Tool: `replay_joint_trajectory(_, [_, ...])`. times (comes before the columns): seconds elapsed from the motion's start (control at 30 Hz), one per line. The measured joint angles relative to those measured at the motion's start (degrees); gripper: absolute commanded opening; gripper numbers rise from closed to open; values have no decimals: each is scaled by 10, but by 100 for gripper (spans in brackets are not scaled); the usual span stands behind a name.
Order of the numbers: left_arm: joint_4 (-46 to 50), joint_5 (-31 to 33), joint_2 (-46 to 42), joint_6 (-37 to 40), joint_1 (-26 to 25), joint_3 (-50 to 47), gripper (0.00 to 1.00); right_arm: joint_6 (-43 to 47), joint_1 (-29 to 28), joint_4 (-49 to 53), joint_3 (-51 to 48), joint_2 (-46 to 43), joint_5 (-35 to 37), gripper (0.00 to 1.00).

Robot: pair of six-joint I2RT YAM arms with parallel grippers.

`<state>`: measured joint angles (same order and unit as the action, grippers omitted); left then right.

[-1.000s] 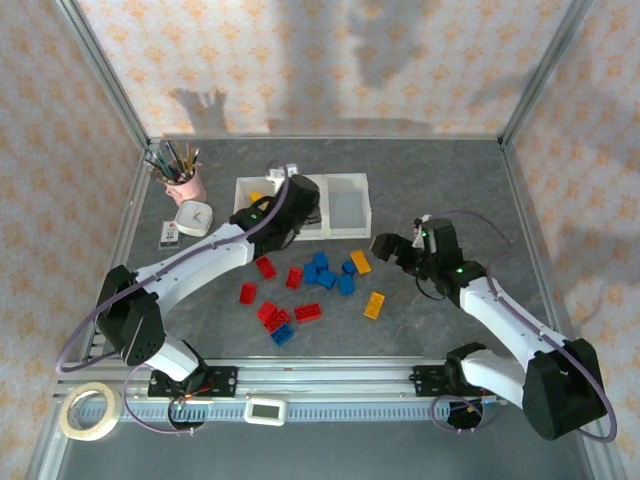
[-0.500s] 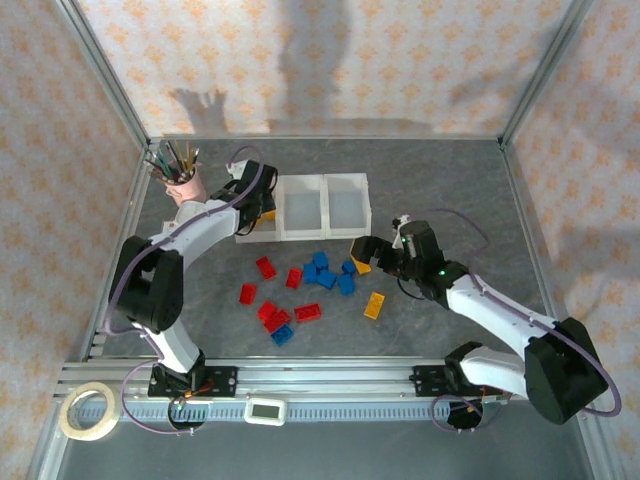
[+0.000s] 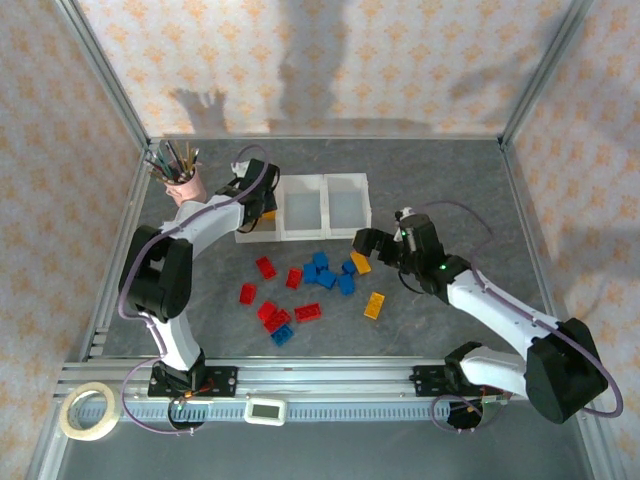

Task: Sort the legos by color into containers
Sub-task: Place the lego in the container, then pick up the lego from the middle-left of the table.

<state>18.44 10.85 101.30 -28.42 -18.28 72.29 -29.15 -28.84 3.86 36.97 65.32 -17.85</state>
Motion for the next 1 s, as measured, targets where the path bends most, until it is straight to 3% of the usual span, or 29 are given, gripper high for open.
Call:
replay_joint_trajectory(0.2, [0,-31,-105,-4,-31,-35,60,0,0,44,3,-26,31,100])
replay_joint_trajectory(0.43, [-3,-60,-182,-42,-169,-74,61,-17,3,104,2,-87,75,100])
replay_joint_trajectory(0.77, [-7,-75,-183,-137,-353,-112,61,-53,27,217,-16,-152,113,100])
replay_joint_trajectory(1.0, [-24,-82,-122,-173,-462,-110,62,-86,28,286,-21,-214,117,100])
